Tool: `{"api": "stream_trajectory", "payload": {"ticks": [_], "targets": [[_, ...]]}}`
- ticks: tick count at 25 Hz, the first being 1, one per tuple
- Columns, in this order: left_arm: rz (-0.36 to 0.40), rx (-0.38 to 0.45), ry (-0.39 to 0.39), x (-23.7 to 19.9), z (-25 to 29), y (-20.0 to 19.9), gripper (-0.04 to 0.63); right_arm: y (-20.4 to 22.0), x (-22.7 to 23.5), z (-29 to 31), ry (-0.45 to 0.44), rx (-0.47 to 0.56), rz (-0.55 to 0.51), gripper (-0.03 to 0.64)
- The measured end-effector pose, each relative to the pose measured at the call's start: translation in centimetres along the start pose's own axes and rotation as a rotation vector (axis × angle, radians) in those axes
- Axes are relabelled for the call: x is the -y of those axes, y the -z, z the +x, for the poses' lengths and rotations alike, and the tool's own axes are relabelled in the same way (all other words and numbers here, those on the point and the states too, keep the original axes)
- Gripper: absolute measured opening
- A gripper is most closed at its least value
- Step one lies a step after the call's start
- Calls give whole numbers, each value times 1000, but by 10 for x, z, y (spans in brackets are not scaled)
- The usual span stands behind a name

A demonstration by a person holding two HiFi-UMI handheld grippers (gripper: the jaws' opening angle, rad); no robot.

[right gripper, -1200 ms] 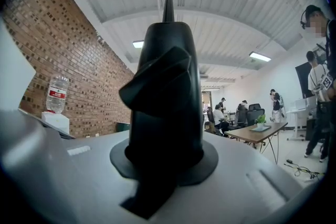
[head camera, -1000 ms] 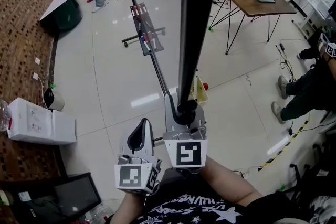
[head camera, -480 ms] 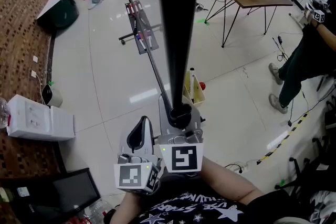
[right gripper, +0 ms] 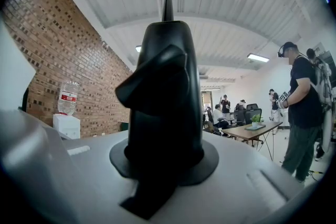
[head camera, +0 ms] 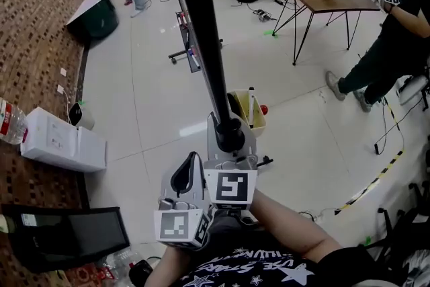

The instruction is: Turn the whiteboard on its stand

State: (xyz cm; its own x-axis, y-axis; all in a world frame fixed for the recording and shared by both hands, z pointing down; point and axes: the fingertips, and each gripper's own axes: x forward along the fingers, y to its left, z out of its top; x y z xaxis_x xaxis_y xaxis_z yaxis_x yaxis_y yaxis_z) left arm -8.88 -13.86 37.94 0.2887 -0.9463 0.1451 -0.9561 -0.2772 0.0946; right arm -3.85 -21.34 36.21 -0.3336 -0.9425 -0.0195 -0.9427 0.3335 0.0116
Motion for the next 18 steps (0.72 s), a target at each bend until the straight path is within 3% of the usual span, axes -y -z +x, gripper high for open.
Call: {"api": "stream_trajectory", "payload": {"ticks": [10, 18], "targets": [[-1, 1, -40, 3, -59, -1, 6, -7, 5, -34, 19, 23, -3, 86], [3, 14, 71, 12, -82, -1, 6, -12, 14, -74, 26, 57, -31, 86]]}}
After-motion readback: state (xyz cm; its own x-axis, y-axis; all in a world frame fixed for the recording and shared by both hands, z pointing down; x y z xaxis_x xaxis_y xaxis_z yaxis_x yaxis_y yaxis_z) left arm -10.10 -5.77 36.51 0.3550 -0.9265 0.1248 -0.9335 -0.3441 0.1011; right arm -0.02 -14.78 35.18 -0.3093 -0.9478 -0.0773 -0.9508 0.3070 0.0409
